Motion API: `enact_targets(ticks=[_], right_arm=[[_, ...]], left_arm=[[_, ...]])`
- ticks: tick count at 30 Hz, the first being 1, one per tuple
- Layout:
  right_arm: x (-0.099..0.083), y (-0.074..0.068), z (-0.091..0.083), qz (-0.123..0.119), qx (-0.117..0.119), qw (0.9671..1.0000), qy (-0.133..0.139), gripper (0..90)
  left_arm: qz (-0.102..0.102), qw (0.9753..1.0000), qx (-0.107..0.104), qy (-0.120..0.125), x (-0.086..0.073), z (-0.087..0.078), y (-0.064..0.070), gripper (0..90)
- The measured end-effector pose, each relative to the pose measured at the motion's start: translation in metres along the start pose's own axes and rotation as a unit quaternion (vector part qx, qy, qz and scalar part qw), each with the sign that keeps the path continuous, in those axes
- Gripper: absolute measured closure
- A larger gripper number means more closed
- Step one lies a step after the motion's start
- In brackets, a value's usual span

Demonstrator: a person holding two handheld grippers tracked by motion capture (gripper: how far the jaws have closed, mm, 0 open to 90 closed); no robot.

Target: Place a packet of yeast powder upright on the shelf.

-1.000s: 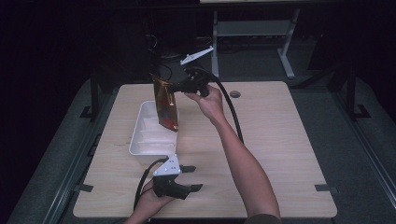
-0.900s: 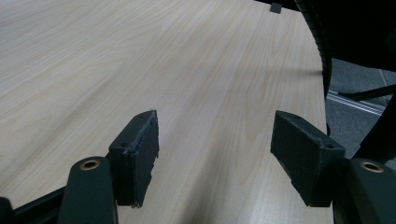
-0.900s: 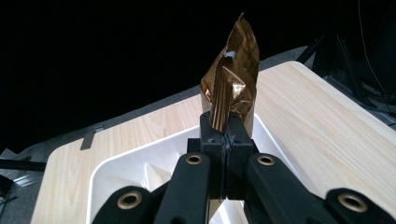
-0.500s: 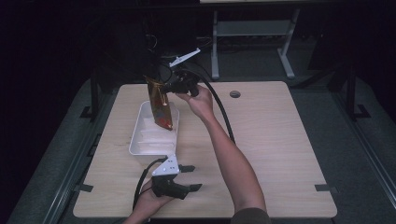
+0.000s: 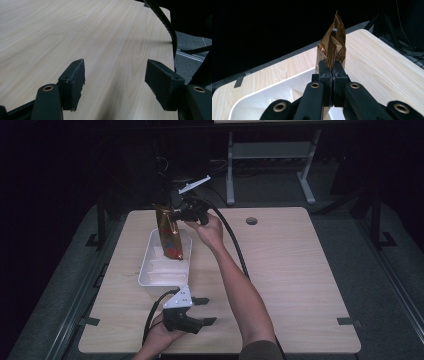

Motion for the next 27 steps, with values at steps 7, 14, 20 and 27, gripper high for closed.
enact_targets(ticks=[7, 14, 20, 27], right_arm=[[-0.003, 0.002, 0.009, 0.008, 0.002, 1.0000, 0.002, 88.0], [-0.005, 0.007, 0.012, 0.011, -0.027, 0.9996, -0.003, 87.8], [-0.005, 0.013, 0.012, 0.023, -0.037, 0.9990, 0.002, 87.7], [-0.006, 0.017, 0.012, 0.035, -0.038, 0.9987, 0.006, 87.6]], left_arm=[[0.001, 1.0000, 0.000, -0.001, 0.000, 0.000, 0.000, 31.4], [0.002, 1.0000, 0.000, -0.002, 0.000, 0.000, -0.001, 31.4], [0.002, 1.0000, 0.001, -0.001, 0.000, 0.000, -0.001, 31.4], [0.004, 1.0000, -0.003, -0.003, -0.001, 0.001, 0.000, 31.4]])
Point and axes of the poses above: each handheld gripper's, and its own axes: z roughly forward along the jaws, x roughly out of its top, y roughly to its right, the point moved 5 cm from there along z, roughly forward along the jaws, and after that the axes turned 2 degrees about -x, right-handed, at the moved point
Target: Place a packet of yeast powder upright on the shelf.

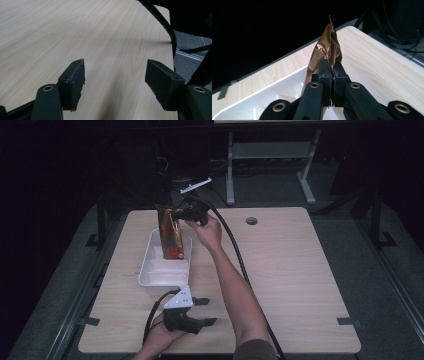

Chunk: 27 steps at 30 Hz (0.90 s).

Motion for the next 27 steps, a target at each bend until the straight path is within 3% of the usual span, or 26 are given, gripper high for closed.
enact_targets(ticks=[11, 16, 20, 23, 27], right_arm=[[-0.002, -0.006, 0.006, -0.007, 0.010, 0.9999, 0.005, 85.9], [-0.010, -0.008, 0.012, -0.014, 0.014, 0.9997, -0.014, 83.6], [-0.021, -0.006, 0.016, -0.006, 0.025, 0.9994, -0.021, 82.6], [-0.029, 0.000, 0.013, 0.020, 0.035, 0.9991, -0.011, 82.1], [-0.036, 0.006, 0.010, 0.035, 0.042, 0.9985, -0.007, 82.1]], left_arm=[[0.001, 1.0000, -0.001, 0.001, 0.000, 0.000, 0.000, 31.4], [-0.001, 1.0000, -0.002, 0.000, 0.000, 0.000, 0.000, 31.4], [0.000, 1.0000, -0.002, 0.000, 0.000, 0.000, 0.001, 31.4], [-0.001, 1.0000, -0.002, 0.001, 0.000, 0.000, 0.000, 31.3], [-0.001, 1.0000, -0.002, 0.000, 0.000, 0.000, 0.000, 31.3]])
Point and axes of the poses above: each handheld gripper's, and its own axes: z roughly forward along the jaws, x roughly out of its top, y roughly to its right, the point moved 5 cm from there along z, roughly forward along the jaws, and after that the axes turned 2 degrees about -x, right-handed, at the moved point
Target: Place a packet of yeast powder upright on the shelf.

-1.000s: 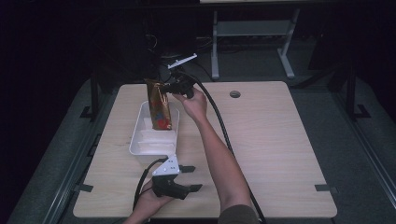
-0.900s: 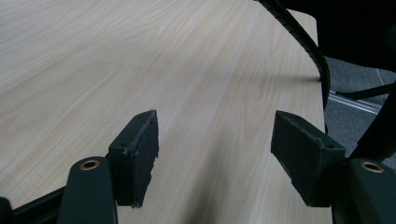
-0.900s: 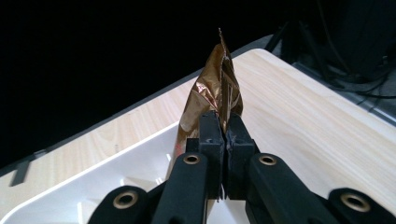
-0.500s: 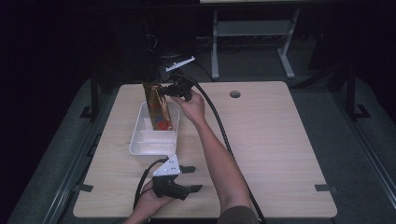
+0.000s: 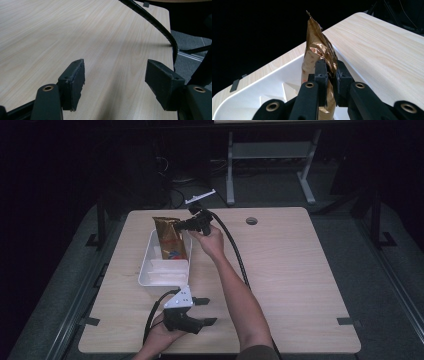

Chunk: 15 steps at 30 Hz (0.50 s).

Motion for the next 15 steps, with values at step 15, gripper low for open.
enact_targets(ticks=[15], right_arm=[[-0.0082, 0.0065, -0.0040, 0.022, 0.012, 0.9996, -0.009, 68.8]], left_arm=[[0.001, 1.0000, 0.000, -0.001, 0.0003, 0.0010, 0.0003, 30.7]])
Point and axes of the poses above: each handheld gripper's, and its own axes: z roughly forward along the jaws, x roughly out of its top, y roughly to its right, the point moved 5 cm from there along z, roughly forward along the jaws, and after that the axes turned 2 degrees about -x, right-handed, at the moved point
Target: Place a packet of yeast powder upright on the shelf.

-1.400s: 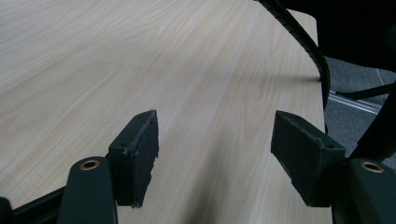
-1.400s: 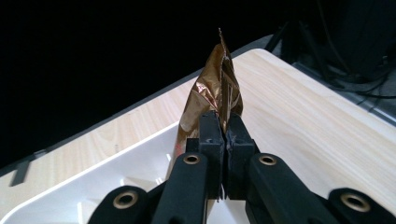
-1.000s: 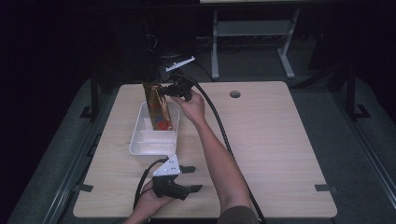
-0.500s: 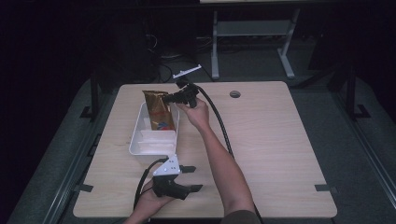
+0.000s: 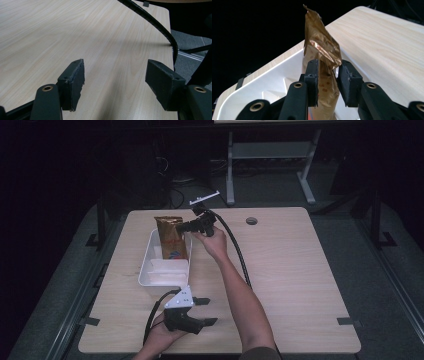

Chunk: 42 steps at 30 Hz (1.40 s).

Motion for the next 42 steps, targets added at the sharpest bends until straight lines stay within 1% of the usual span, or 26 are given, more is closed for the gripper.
enact_targets(ticks=[5, 8, 17, 23, 29, 31, 42], right_arm=[[-0.001, 0.000, 0.000, 0.001, 0.000, 1.0000, -0.004, 65.5], [0.000, 0.000, -0.003, 0.001, -0.004, 1.0000, -0.006, 62.5], [-0.003, 0.000, -0.010, 0.005, -0.001, 1.0000, -0.006, 59.8], [-0.005, 0.002, -0.015, 0.005, -0.006, 0.9999, -0.009, 57.6], [-0.010, 0.003, -0.025, 0.007, -0.006, 0.9999, -0.009, 56.5], [-0.011, 0.004, -0.028, 0.005, -0.008, 0.9999, -0.007, 56.2], [-0.020, 0.008, -0.045, 0.014, -0.010, 0.9999, -0.003, 53.9]], left_arm=[[-0.001, 1.0000, 0.002, 0.001, 0.000, 0.000, -0.001, 29.6], [-0.001, 1.0000, 0.005, 0.000, 0.000, -0.001, -0.001, 28.5], [-0.001, 1.0000, 0.008, -0.001, 0.001, -0.001, -0.001, 27.1], [-0.002, 1.0000, 0.009, -0.001, 0.001, 0.000, -0.002, 26.2], [-0.001, 0.9999, 0.010, -0.001, 0.001, 0.000, -0.002, 25.7], [-0.001, 0.9999, 0.011, -0.001, 0.001, 0.000, -0.002, 25.5], [-0.003, 0.9999, 0.012, -0.001, 0.001, 0.001, -0.003, 25.1]])
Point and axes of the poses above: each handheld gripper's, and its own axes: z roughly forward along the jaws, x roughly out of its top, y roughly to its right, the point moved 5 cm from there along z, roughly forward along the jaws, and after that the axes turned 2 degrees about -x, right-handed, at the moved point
